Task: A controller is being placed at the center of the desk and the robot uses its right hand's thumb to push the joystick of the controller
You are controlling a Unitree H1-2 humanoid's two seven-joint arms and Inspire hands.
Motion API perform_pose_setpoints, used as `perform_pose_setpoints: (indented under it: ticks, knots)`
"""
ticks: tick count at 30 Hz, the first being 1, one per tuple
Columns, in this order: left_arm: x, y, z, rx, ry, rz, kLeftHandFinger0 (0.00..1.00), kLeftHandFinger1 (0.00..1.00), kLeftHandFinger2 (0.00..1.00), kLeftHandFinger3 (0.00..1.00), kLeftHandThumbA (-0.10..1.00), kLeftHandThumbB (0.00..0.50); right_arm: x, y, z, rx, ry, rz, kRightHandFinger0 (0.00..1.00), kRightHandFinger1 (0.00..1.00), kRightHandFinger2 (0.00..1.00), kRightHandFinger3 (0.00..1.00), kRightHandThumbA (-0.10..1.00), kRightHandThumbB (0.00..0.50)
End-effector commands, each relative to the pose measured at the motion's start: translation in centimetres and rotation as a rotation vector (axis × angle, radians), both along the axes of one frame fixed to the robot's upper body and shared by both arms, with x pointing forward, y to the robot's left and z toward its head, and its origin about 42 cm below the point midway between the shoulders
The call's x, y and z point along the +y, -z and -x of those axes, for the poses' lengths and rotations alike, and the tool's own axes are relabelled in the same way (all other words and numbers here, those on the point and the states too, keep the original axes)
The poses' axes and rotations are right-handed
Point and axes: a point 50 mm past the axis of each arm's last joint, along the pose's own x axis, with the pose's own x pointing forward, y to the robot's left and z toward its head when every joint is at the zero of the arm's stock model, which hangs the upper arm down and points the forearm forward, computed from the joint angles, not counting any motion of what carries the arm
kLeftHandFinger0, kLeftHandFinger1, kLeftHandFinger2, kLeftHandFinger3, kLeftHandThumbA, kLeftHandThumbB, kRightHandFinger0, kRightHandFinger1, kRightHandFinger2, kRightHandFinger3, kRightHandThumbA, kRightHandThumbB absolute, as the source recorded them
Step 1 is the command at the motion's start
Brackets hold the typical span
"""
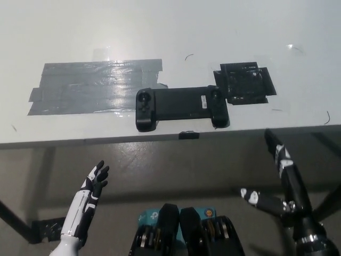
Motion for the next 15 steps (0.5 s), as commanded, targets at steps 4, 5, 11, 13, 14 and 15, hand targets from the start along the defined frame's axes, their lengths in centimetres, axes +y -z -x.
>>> perform_pose_setpoints:
  ticks: [4, 5, 11, 13, 14, 15]
  knots:
    - [-0.1, -0.3, -0.4, -0.044, 0.004, -0.002, 1.00, 1.00, 1.00, 1.00, 0.97, 0.033, 0.3, 1.6, 0.1, 0.017, -0.034, -0.062, 1.00, 1.00, 1.00, 1.00, 1.00, 0.231]
    - [-0.1, -0.3, -0.5, -0.046, 0.005, 0.000, 1.00, 1.00, 1.00, 1.00, 0.97, 0.032, 0.3, 1.8, 0.2, 0.025, -0.035, -0.059, 1.00, 1.00, 1.00, 1.00, 1.00, 0.224]
    - [0.0, -0.3, -0.2, -0.042, 0.006, -0.003, 1.00, 1.00, 1.00, 1.00, 0.98, 0.051, 0.0, 3.1, 0.3, 0.050, -0.036, -0.032, 1.00, 1.00, 1.00, 1.00, 1.00, 0.233]
    - [0.1, -0.2, -0.1, -0.042, 0.004, -0.002, 1.00, 1.00, 1.00, 1.00, 0.98, 0.039, 0.1, 3.0, 0.3, 0.049, -0.031, -0.020, 1.00, 1.00, 1.00, 1.00, 1.00, 0.236]
    - [0.1, -0.2, -0.1, -0.042, 0.005, -0.003, 1.00, 1.00, 1.00, 1.00, 0.98, 0.037, 0.1, 3.1, 0.3, 0.047, -0.033, -0.019, 1.00, 1.00, 1.00, 1.00, 1.00, 0.229]
    - [0.1, -0.2, -0.1, -0.043, 0.005, -0.005, 1.00, 1.00, 1.00, 1.00, 0.98, 0.034, 0.1, 3.1, 0.3, 0.044, -0.035, -0.011, 1.00, 1.00, 1.00, 1.00, 1.00, 0.227]
